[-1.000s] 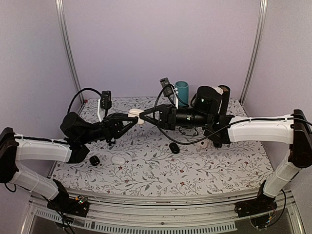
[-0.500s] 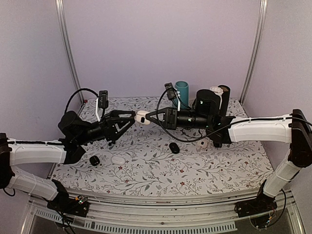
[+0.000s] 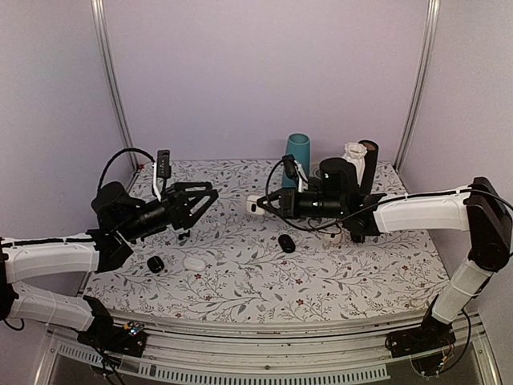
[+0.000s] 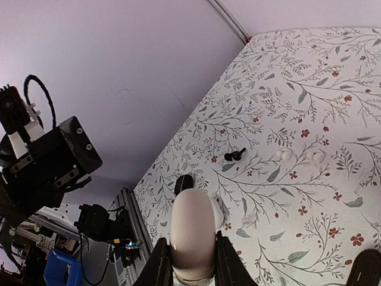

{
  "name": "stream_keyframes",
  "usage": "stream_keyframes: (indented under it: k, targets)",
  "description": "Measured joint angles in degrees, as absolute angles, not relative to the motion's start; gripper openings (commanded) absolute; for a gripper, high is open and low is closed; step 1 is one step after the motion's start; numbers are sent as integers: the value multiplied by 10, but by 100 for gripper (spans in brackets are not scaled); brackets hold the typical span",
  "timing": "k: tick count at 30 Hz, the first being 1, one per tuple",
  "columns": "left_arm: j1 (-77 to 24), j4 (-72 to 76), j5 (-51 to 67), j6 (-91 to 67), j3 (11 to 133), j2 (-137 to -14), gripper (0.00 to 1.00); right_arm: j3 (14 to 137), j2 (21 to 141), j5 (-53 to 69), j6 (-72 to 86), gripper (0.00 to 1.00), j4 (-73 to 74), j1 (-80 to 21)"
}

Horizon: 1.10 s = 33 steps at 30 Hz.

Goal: Insert the wireless bluetooth earbuds into the charging case
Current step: Place the charging case with the earbuds at the center of the board.

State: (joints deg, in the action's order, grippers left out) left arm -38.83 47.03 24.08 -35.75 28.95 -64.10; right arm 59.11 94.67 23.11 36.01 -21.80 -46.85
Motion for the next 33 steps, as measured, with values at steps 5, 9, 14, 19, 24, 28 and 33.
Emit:
stream_keyframes:
  k: [5,9,14,19,24,28,33]
  targets:
    - [-385,452,230,-353,289,-636,96,592,999,223,368,4,-185,-463]
    - [-385,444,228,-352,289,-633,96,594,1041,211,374,4,-149,-463]
    - [-384,440,226,-351,289,-628,96,604,1084,196,380,4,-111,-462]
    - [-384,437,225,-351,289,-626,96,616,1117,181,383,4,-89,-460]
    - [-384,436,225,-351,289,-626,96,620,1122,165,391,17,-74,-458]
    - [-384,436,225,-351,289,-626,96,628,1122,155,396,37,-60,-457]
    - [-383,436,225,-351,289,-626,96,634,1122,141,394,52,-40,-457]
